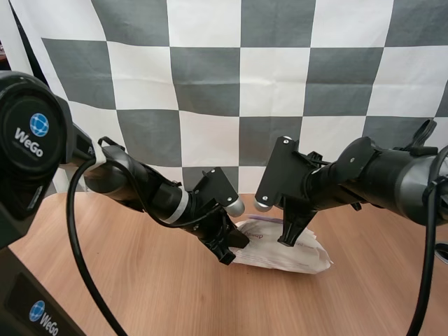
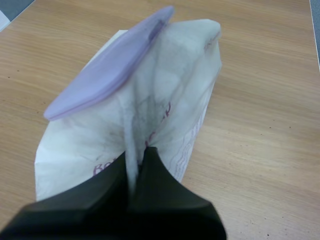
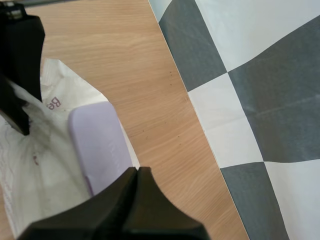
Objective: Open the wet wipes lid
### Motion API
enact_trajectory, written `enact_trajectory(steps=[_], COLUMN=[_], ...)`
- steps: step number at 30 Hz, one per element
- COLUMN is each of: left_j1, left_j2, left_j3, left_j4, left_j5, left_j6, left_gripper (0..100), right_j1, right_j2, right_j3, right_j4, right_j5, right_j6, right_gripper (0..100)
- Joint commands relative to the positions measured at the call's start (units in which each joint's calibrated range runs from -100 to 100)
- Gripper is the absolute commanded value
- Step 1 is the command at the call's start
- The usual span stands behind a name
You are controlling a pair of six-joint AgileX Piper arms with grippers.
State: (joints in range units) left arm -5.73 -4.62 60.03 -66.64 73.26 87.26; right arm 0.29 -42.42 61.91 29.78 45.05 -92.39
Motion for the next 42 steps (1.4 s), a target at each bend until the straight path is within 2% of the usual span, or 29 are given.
enact_trajectory(steps=[1, 2, 3, 6, 8, 9, 15, 27, 33, 39, 41, 42], left_j1=[0.01, 0.01, 0.01, 0.01, 0.01, 0.01, 0.01, 0.01, 0.01, 0.01, 0.01, 0.01], left_j2=[0.0, 0.0, 0.0, 0.0, 0.0, 0.0, 0.0, 0.0, 0.0, 0.0, 0.0, 0.0], left_j3=[0.0, 0.0, 0.0, 0.0, 0.0, 0.0, 0.0, 0.0, 0.0, 0.0, 0.0, 0.0], left_j4=[0.0, 0.0, 0.0, 0.0, 0.0, 0.0, 0.0, 0.0, 0.0, 0.0, 0.0, 0.0], left_j5=[0.0, 0.0, 0.0, 0.0, 0.2, 0.2, 0.7, 0.7, 0.7, 0.7, 0.7, 0.7], left_j6=[0.0, 0.0, 0.0, 0.0, 0.0, 0.0, 0.0, 0.0, 0.0, 0.0, 0.0, 0.0], left_gripper=[0, 0, 0, 0, 0, 0, 0, 0, 0, 0, 0, 0], right_j1=[0.0, 0.0, 0.0, 0.0, 0.0, 0.0, 0.0, 0.0, 0.0, 0.0, 0.0, 0.0], right_j2=[-1.5, -2.4, -3.1, -5.0, -5.2, -5.2, -5.1, 0.1, 1.3, 2.9, 2.9, 2.9], right_j3=[0.1, 0.1, 0.1, 0.1, 0.1, 0.1, 0.1, 0.1, 0.1, 0.1, 0.1, 0.1], right_j4=[-2.3, -3.1, -4.4, -7.7, -8.3, -8.3, -7.4, -6.1, -3.6, -3.1, -3.1, -3.1], right_j5=[5.4, 7.1, 8.4, 13.3, 17.0, 17.3, 14.5, 3.8, 3.9, 3.9, 3.9, 3.9], right_j6=[2.1, 2.5, 3.0, 4.9, 4.9, 4.9, 4.8, 3.6, 1.8, 1.8, 1.8, 1.8], right_gripper=[0, 0, 8, 46, 62, 63, 55, 55, 46, 44, 35, 24])
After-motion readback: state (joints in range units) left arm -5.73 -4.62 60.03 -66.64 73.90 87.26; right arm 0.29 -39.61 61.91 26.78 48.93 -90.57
